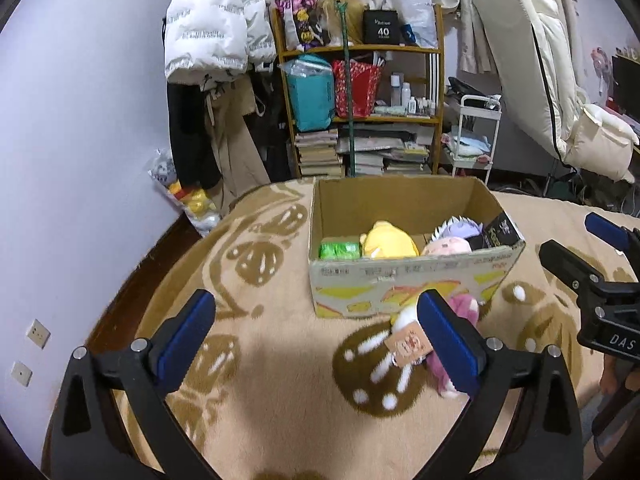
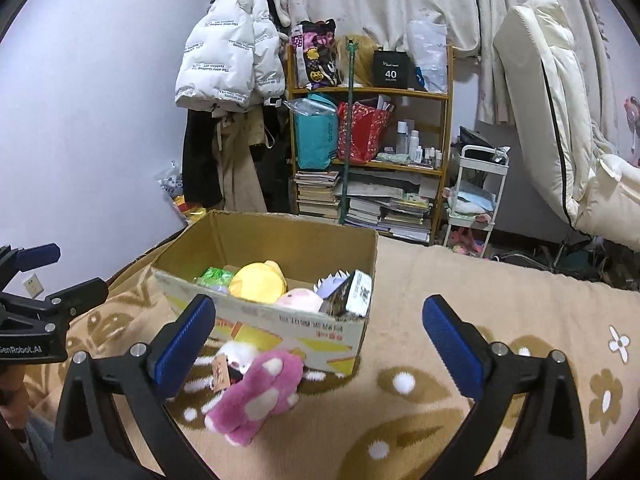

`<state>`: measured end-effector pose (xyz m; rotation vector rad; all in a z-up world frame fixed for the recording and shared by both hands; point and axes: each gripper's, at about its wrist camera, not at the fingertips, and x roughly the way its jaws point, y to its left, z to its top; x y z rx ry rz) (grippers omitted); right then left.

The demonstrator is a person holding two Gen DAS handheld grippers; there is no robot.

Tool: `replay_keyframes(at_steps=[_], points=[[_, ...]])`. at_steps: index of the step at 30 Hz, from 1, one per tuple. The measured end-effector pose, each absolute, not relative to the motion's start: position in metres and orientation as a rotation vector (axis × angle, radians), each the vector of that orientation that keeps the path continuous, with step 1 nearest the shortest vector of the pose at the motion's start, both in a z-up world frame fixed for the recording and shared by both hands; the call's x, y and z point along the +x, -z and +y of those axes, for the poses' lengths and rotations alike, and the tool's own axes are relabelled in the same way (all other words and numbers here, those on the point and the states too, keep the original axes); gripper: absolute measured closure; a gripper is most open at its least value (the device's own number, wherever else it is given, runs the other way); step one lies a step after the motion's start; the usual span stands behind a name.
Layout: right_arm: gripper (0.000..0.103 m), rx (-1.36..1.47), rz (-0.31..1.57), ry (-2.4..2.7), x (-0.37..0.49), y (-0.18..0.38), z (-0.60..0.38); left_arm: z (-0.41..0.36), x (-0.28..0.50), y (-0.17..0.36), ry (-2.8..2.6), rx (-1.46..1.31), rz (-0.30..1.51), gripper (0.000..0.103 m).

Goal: Organize soft objects
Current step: 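Move both open tools toward the pink plush and white fluffy keychain plush, then grasp white fluffy keychain plush with left gripper while right gripper grasps pink plush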

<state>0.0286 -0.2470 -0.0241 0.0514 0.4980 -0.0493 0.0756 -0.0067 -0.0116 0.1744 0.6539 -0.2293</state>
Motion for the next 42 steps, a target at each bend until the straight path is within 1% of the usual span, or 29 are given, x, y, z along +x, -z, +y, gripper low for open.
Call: replay_keyframes(at_steps=[9, 20, 25, 32, 42], points=[[0.0, 0.052, 0.572, 0.022, 0.019, 0.037, -0.237, -0.003, 0.068, 0.014, 0.231, 0.172, 0.666, 0.003], [0.0, 0.001, 0.655, -0.003, 0.037, 0.059, -0.224, -0.012, 0.092, 0.032, 0.263, 0.144, 0.721, 0.003], [0.0, 0.001, 0.702, -0.013, 0.052, 0.071, -0.221, -0.02, 0.11, 0.046, 0.292, 0.12, 0.772, 0.003], [0.0, 0.074, 0.785, -0.028, 0.073, 0.089, -0.225, -0.036, 0.131, 0.07, 0.326, 0.11, 0.84, 0.003], [0.0, 0.145, 0.888, -0.065, 0.087, 0.117, -0.229, -0.053, 0.146, 0.098, 0.373, 0.1, 0.908, 0.003]])
